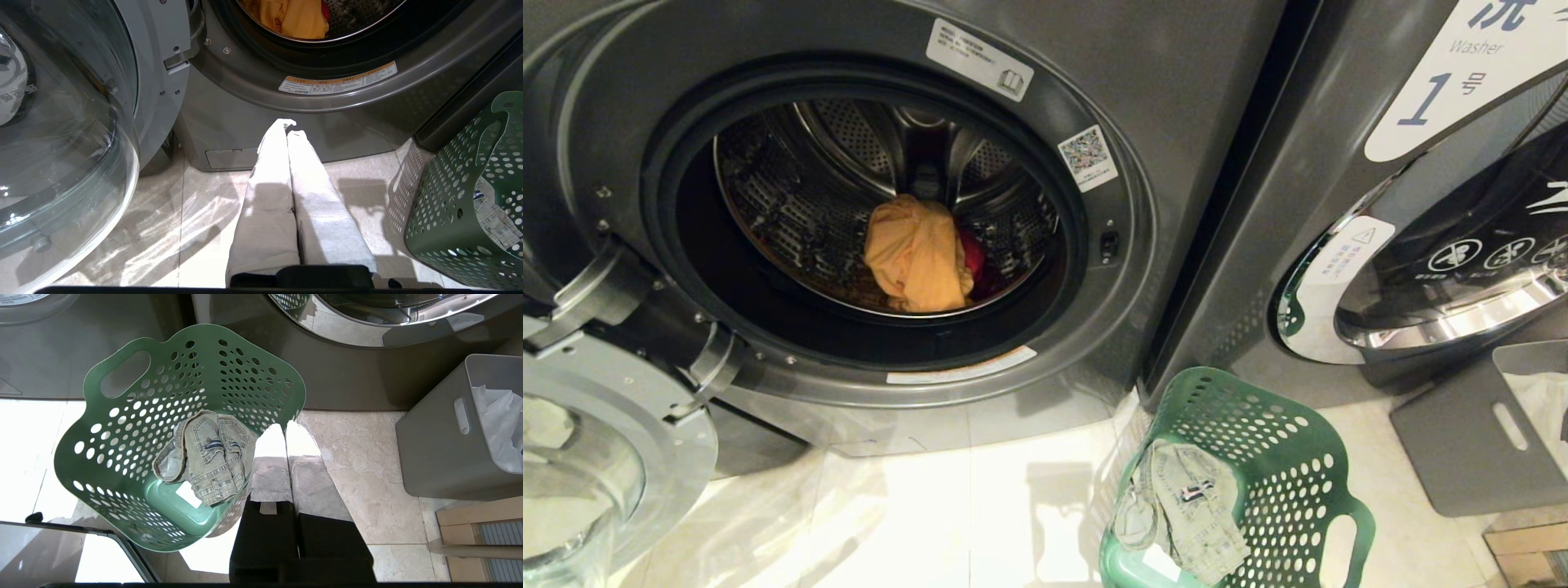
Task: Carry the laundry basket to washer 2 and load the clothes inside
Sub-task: Place the clothes into the washing machine
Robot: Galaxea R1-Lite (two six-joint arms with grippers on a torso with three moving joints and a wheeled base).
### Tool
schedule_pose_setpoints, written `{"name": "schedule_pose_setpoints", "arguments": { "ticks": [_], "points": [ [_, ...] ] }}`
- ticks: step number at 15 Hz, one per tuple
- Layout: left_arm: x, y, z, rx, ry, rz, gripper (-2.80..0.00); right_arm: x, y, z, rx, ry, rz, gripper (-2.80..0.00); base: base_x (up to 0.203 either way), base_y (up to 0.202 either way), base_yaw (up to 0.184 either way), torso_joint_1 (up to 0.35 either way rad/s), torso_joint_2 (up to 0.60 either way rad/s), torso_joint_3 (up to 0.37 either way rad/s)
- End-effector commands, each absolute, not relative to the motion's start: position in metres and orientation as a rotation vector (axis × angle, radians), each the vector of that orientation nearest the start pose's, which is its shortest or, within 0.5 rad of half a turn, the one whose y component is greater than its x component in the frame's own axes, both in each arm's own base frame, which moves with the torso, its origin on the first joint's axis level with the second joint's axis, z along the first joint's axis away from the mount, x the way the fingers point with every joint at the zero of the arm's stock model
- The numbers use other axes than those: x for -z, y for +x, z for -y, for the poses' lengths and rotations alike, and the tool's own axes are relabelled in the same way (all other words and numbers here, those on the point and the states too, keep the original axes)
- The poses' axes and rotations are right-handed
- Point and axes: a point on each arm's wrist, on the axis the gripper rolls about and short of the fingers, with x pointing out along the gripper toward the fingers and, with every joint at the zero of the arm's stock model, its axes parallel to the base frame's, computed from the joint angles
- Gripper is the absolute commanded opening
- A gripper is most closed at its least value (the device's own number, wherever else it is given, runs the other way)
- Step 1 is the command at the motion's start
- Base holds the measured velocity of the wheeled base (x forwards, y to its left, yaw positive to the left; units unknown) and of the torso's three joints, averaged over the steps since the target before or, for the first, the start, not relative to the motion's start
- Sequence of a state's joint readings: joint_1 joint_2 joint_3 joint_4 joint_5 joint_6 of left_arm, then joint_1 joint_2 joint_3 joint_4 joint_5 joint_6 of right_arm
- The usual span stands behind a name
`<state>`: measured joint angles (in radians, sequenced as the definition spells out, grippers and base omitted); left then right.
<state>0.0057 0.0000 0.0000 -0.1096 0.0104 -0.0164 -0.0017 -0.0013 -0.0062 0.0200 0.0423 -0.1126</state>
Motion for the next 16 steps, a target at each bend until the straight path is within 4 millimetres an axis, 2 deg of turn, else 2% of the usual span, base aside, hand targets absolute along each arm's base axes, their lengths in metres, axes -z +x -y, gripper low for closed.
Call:
{"name": "schedule_pose_setpoints", "arguments": {
  "ticks": [1,16],
  "points": [
    [-0.0756,-0.0202,-0.0001,-0.016,-0.017,0.071,-2.8,-0.0751,-0.0234,-0.001,-0.042,-0.113,-0.01,-2.8,0.0,0.0,0.0,0.0,0.0,0.0],
    [-0.0756,-0.0202,-0.0001,-0.016,-0.017,0.071,-2.8,-0.0751,-0.0234,-0.001,-0.042,-0.113,-0.01,-2.8,0.0,0.0,0.0,0.0,0.0,0.0]
  ]
}}
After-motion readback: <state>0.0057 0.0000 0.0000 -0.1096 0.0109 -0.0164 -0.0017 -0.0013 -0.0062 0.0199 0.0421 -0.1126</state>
